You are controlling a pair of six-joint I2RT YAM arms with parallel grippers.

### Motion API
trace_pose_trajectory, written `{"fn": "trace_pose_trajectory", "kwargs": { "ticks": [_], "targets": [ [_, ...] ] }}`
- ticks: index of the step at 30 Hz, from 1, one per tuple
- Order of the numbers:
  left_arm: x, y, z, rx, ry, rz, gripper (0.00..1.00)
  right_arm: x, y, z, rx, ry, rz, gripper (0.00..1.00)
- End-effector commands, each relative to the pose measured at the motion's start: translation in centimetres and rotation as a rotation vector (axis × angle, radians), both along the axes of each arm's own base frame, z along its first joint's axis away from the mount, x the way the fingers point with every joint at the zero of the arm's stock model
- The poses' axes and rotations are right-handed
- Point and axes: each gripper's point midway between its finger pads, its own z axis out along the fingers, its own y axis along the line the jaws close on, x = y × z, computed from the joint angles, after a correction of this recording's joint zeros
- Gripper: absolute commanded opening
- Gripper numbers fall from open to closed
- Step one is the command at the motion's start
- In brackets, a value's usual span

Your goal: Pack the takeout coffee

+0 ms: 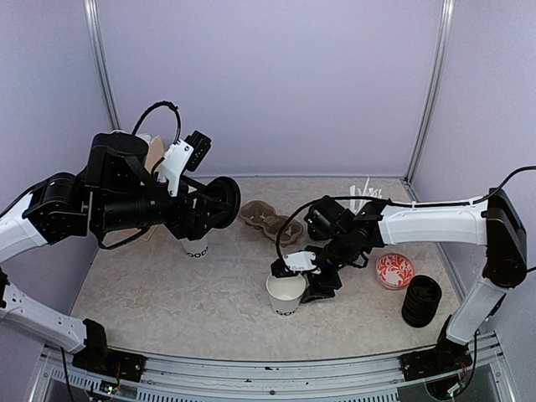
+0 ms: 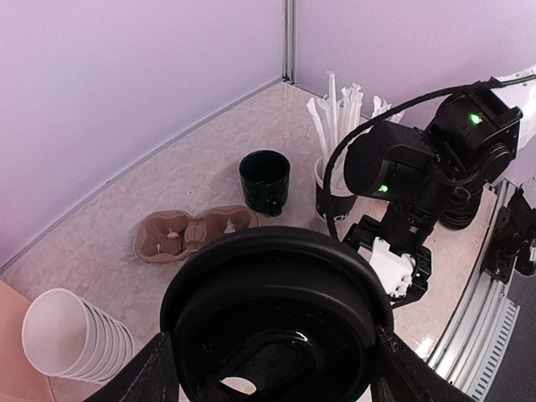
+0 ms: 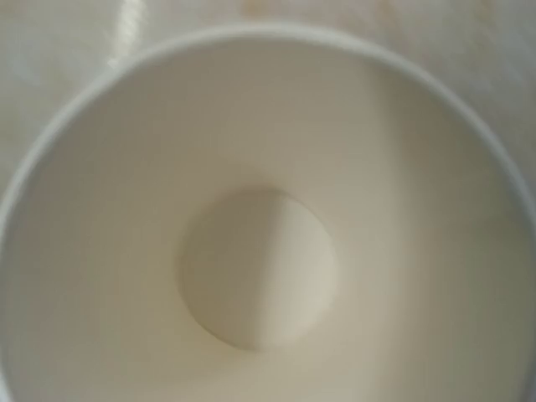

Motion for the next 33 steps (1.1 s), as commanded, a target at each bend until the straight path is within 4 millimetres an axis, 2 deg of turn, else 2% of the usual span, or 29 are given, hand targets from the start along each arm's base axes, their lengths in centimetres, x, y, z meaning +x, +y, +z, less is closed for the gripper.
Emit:
{"fn": "trace_pose_trajectory", "kwargs": {
  "ticks": [1,7,10,14,18,22,25,28,29,33],
  "targets": [
    [-0.3,1.2,0.3,0.019,0.003,0.006,0.71,-3.6,2.5,0.6,0.077,0.109,0.132,0.71],
    [-0.6,1.9,0.7,0.03,0.008,0.008,0.71,-7.4,3.0,-0.5,0.062,0.232,0.221,0.67],
    [-0.9,1.7,0.3,0.047,0.025,-0.011,0.71,-8.4,3.3,-0.1,0.083,0.277,0.232,0.69],
    [-2.1,1.2,-1.2,0.102,0.091,-0.081,0.71,-7.7,2.5,1.0,0.076,0.228,0.19,0.72],
    [-4.0,-0.5,-3.7,0.163,0.179,-0.188,0.71,-6.4,0.5,3.3,0.123,0.168,0.128,0.76],
    [-5.2,-3.1,-6.3,0.241,0.222,-0.262,0.7,-6.3,-1.5,4.8,0.174,0.213,0.09,0.76],
    [-5.8,-4.7,-7.7,0.288,0.232,-0.306,0.7,-6.3,-2.1,6.3,0.227,0.224,0.078,0.76],
    [-6.4,-6.1,-10.0,0.372,0.249,-0.341,0.7,-5.6,-2.5,7.4,0.265,0.207,0.049,0.76],
    [-6.5,-6.5,-11.2,0.413,0.256,-0.35,0.7,-5.4,-2.6,7.7,0.276,0.21,0.039,0.76],
    [-6.9,-7.7,-13.3,0.522,0.251,-0.368,0.7,-5.3,-3.1,8.4,0.301,0.238,0.022,0.76]
  ]
}}
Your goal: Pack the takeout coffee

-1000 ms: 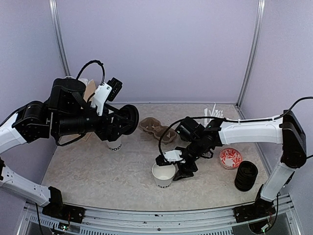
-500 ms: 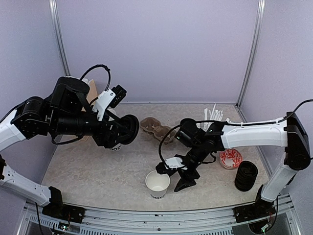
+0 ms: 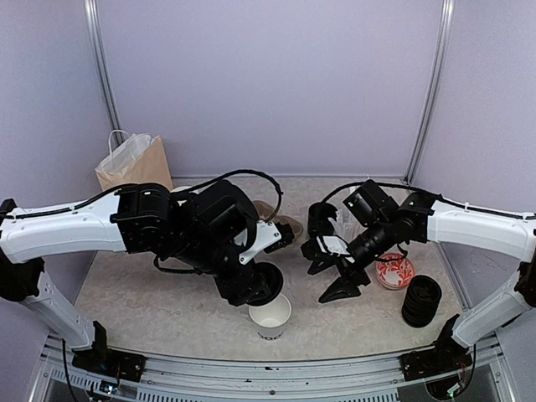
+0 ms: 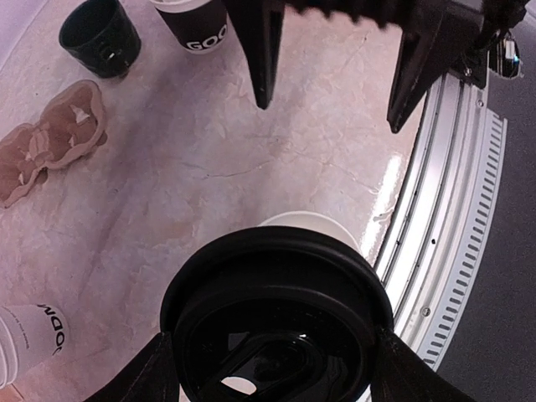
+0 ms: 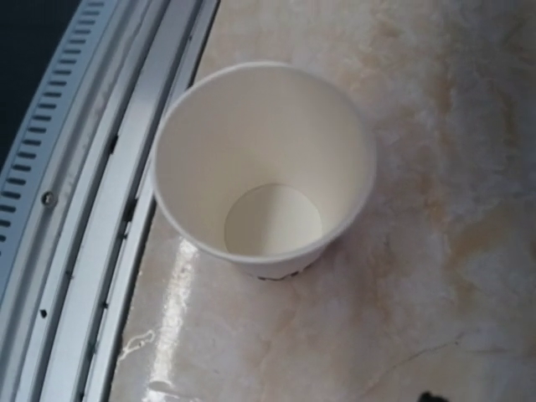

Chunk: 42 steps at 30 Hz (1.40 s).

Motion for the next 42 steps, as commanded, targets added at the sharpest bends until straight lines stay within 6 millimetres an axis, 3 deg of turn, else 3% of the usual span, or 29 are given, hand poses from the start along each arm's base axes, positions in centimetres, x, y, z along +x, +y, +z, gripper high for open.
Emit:
{"fn": "trace_pose_trajectory", "kwargs": {
  "ticks": [1,8,23,35,42],
  "targets": [
    [-0.8,-1.3,-1.0,0.085,-0.024,-0.066,0.7,-0.4,-0.7,0.9,0.032,0.06,-0.017,0.75],
    [-1.2,-3.1,-3.2,0.136,-0.022,-0.104,0.7,-0.2,-1.8,1.8,0.08,0.074,-0.038,0.75],
    [-0.5,-3.5,-6.7,0.24,-0.032,-0.122,0.7,-0.4,-3.7,2.6,0.139,0.053,-0.076,0.75],
    [-0.8,-3.5,-8.1,0.29,-0.001,-0.135,0.7,-0.5,-3.9,2.2,0.14,0.048,-0.074,0.75],
    [-0.8,-3.3,-7.0,0.307,-0.002,-0.125,0.7,-0.7,-3.9,1.7,0.134,0.065,-0.069,0.75]
  ]
}}
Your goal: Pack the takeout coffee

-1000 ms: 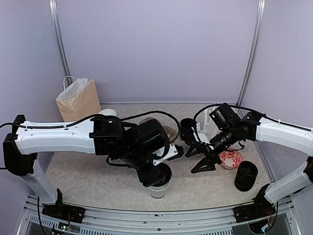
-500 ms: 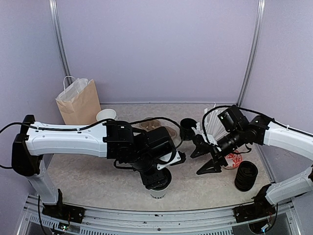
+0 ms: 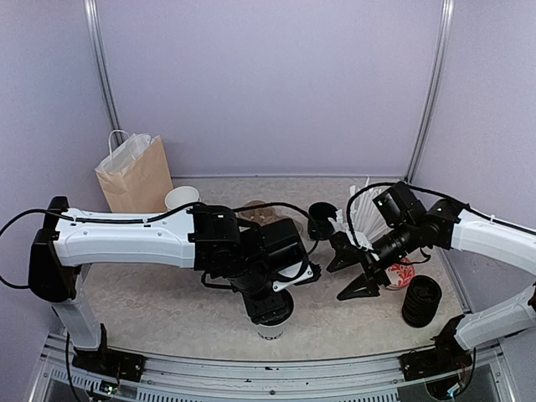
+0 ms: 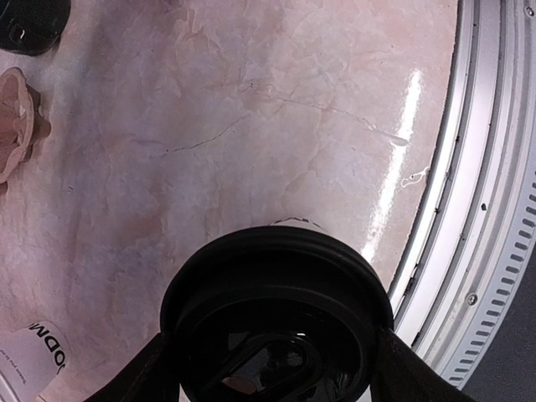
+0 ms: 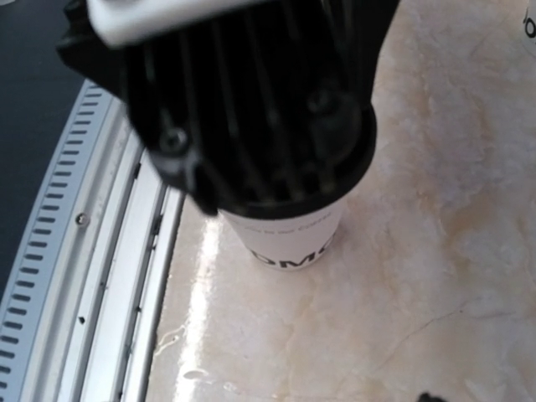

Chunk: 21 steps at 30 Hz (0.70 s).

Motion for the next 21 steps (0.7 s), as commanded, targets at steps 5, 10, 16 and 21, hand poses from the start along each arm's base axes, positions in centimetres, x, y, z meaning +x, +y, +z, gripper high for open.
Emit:
{"fn": "trace_pose_trajectory", "kwargs": {
  "ticks": [5,10,16,21],
  "targets": [
    [-0.4,0.3,0.9,0.018,0.011,-0.002,0.7,-0.2,-0.2,0.0,0.017,0.01,0.005,0.75],
    [-0.8,0.3,0.2,0.021,0.037,-0.007,0.69,-0.3,-0.2,-0.2,0.012,0.015,0.005,0.75],
    [-0.9,-0.4,-0.3,0.008,0.05,-0.016,0.69,-0.3,-0.3,-0.3,0.011,0.015,0.005,0.75],
    [-0.9,-0.4,-1.3,0.03,0.053,-0.022,0.69,-0.5,-0.4,-0.5,0.01,0.015,0.003,0.75]
  ]
}}
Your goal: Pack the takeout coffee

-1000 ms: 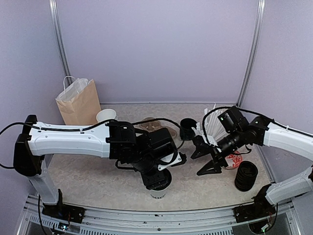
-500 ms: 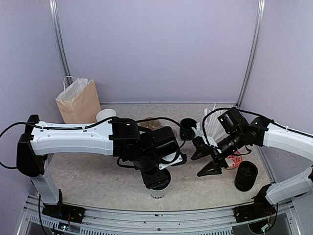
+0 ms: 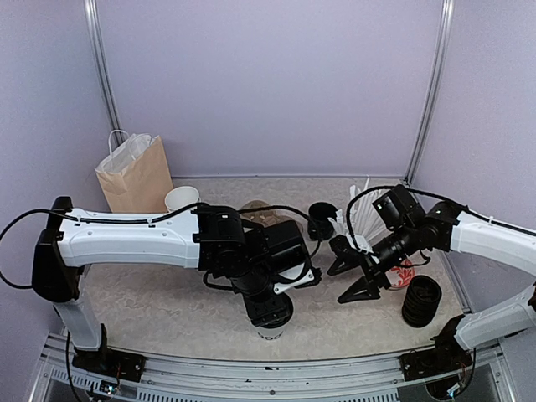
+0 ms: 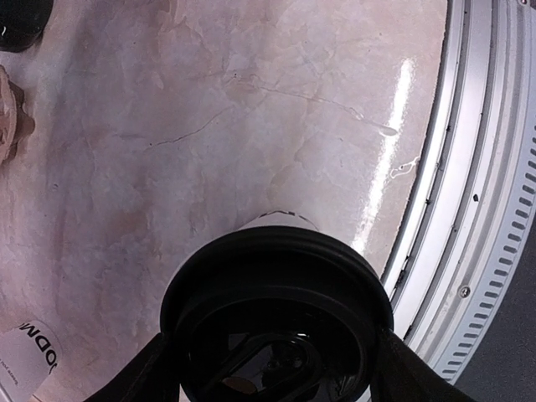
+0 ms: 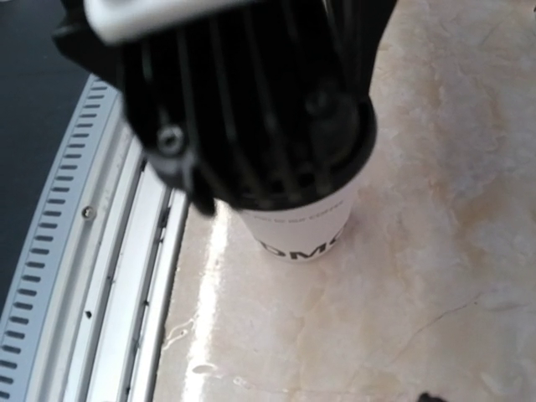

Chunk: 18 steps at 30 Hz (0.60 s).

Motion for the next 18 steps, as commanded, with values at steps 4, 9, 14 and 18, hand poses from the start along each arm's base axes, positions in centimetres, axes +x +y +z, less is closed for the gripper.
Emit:
{"fn": "trace_pose_trajectory", "kwargs": {
  "ticks": [4,9,14,18],
  "targets": [
    [-0.3,-0.4,-1.7,0.022,0.017,-0.012,0.69,-0.2,-0.2,0.1,0.02,-0.004,-0.001,0.75],
    [-0.2,-0.4,-2.5,0.038,0.02,-0.007,0.71,-0.3,-0.3,0.0,0.019,0.004,0.001,0.75],
    [0.2,-0.6,-2.1,0.02,-0.003,0.013,0.75,-0.3,-0.2,0.0,0.022,0.006,0.003,0.75],
    [0.4,-0.9,-0.8,-0.026,-0.018,0.022,0.78,-0.3,-0.3,-0.1,0.017,0.009,0.003,0.75]
  ]
}}
